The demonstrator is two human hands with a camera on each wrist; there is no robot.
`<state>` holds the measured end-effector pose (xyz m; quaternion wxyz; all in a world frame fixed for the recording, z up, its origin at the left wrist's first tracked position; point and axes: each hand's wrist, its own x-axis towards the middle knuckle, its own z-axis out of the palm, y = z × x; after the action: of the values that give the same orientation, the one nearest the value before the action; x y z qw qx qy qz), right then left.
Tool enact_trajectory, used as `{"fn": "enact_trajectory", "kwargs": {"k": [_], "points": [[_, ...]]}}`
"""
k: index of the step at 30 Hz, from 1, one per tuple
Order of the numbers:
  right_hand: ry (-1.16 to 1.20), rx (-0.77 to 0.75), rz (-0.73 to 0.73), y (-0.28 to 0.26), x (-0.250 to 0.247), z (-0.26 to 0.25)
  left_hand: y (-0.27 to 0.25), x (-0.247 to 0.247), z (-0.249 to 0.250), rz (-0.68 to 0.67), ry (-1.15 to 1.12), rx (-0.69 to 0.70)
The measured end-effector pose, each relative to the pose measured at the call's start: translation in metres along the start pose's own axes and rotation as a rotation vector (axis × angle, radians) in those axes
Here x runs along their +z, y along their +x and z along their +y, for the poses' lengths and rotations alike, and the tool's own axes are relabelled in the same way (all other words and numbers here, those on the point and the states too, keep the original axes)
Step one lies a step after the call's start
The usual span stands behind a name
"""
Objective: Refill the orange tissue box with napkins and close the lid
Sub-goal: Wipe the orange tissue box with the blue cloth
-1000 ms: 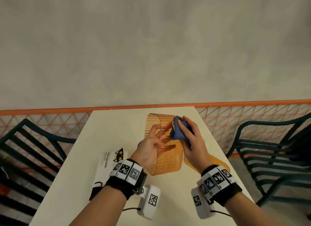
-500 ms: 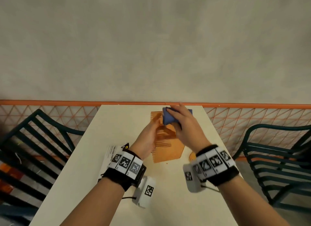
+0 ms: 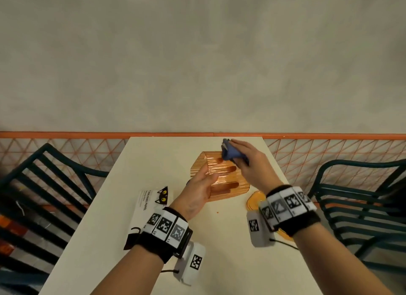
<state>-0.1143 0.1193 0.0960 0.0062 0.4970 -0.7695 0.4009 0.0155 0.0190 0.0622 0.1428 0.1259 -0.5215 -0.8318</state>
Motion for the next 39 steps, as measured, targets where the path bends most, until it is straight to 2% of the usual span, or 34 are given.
{"fn": "enact_trajectory", "kwargs": {"k": [3,7,9,11,14,16,19,22,24,26,29,31,35,37,39], "points": [[0.071,-0.034,0.015,0.004,-0.008,-0.003,0.0,0.003,0.002,-0.029,-0.108,0.013],[0.021,-0.144,-0.028,-0.031,0.013,-0.006,0.001,-0.006,0.008,0.102,-0.353,0.038],[-0.076,-0.214,-0.027,-0.047,0.022,-0.003,0.0,-0.015,0.005,0.157,-0.441,-0.018],[-0.199,-0.311,-0.043,-0.059,0.025,-0.004,0.0,-0.024,0.003,0.193,-0.435,-0.093],[-0.355,-0.386,-0.051,-0.065,0.027,-0.015,0.0,-0.024,0.005,0.15,-0.32,-0.143],[-0.336,-0.368,-0.103,-0.053,0.023,-0.021,-0.001,-0.017,0.006,0.149,-0.24,-0.154],[-0.255,-0.221,-0.194,-0.015,0.015,-0.022,-0.005,-0.007,0.003,0.172,-0.178,-0.168],[-0.21,-0.099,-0.141,0.017,0.006,-0.016,-0.007,-0.003,0.005,0.13,-0.122,-0.144],[-0.215,-0.125,-0.125,0.006,0.007,-0.021,-0.009,-0.005,0.006,0.141,-0.117,-0.121],[-0.234,-0.239,-0.129,-0.026,0.016,-0.031,-0.009,-0.011,0.007,0.161,-0.146,-0.099],[-0.238,-0.305,-0.187,-0.059,0.027,-0.031,-0.01,-0.016,0.001,0.196,-0.103,-0.102],[-0.228,-0.251,-0.22,-0.041,0.023,-0.022,-0.011,-0.012,-0.002,0.186,-0.053,-0.132],[-0.219,-0.071,-0.096,0.02,0.004,-0.004,-0.006,-0.004,-0.008,0.082,0.056,-0.225],[-0.24,-0.08,-0.078,0.023,0.001,-0.008,-0.002,-0.004,-0.007,0.084,0.077,-0.221],[-0.248,-0.154,-0.1,0.003,0.004,-0.017,0.0,-0.007,-0.006,0.085,0.043,-0.201]]}}
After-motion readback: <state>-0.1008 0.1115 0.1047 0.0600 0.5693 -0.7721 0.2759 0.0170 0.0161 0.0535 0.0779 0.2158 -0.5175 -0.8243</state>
